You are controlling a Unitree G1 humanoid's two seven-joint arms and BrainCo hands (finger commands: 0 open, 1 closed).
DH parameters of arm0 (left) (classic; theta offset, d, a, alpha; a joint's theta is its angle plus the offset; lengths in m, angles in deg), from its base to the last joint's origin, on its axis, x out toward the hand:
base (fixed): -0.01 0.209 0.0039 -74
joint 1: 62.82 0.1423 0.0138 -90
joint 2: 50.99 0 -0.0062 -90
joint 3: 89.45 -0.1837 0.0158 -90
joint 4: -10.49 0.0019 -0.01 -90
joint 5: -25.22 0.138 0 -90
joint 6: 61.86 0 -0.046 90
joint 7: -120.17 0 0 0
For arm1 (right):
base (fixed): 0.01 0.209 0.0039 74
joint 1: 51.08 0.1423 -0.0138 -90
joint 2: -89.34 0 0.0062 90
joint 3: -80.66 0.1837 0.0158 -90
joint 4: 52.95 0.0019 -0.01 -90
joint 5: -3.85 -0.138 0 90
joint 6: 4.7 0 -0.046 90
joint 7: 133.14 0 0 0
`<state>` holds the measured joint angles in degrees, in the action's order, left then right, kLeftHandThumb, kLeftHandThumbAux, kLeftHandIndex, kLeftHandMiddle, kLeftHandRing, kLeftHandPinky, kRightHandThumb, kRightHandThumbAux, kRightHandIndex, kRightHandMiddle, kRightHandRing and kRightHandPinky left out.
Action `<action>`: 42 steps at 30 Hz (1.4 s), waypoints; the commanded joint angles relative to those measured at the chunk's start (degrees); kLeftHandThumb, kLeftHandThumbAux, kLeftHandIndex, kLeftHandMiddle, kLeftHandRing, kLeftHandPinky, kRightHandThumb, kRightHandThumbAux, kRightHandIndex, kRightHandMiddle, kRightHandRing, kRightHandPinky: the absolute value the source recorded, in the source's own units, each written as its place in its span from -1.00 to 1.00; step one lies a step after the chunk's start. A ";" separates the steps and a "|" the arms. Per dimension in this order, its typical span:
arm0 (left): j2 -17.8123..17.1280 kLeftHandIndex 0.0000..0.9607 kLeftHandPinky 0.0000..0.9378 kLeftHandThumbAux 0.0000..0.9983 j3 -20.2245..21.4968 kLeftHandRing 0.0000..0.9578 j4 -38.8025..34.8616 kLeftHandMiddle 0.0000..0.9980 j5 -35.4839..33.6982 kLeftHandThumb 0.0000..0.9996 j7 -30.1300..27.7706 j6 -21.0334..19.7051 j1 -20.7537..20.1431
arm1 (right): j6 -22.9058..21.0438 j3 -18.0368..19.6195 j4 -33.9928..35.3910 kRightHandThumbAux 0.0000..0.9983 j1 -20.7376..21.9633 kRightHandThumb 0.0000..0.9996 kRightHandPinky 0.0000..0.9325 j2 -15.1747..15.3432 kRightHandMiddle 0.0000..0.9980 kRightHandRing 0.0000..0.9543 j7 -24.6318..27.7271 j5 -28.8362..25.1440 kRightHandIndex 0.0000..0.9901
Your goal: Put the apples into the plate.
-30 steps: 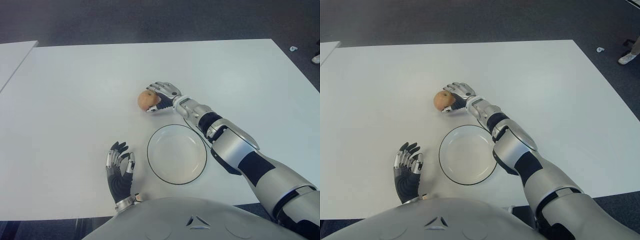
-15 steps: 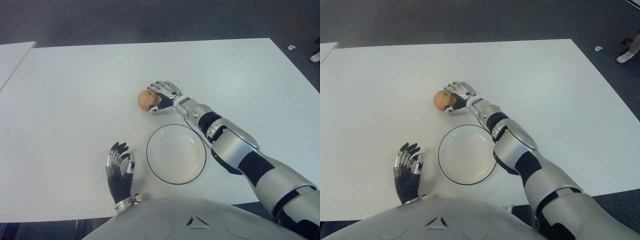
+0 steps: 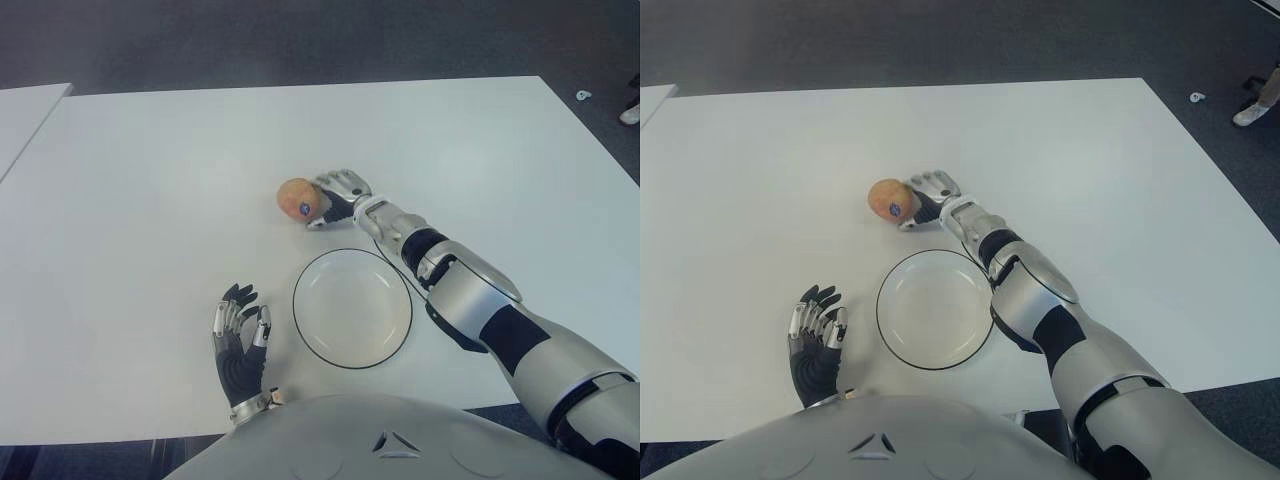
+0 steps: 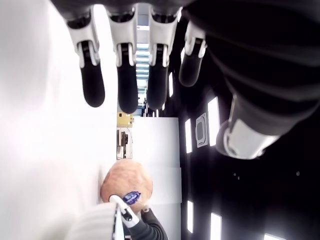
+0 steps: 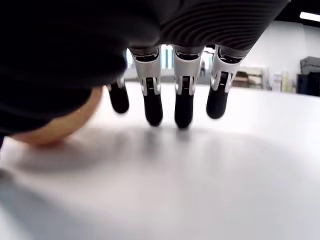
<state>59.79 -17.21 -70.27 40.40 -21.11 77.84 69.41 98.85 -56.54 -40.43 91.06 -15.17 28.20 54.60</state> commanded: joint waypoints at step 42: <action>9.41 -0.55 -0.24 0.28 -5.86 -0.31 5.77 -0.39 4.62 -0.02 1.70 -1.04 -0.96 | 0.62 0.22 -1.98 0.44 -2.49 0.40 0.46 -0.64 0.43 0.46 2.87 0.29 -0.12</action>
<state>59.79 -17.01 -69.30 40.45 -19.99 79.05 68.83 99.00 -55.48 -40.27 92.00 -15.57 27.57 54.01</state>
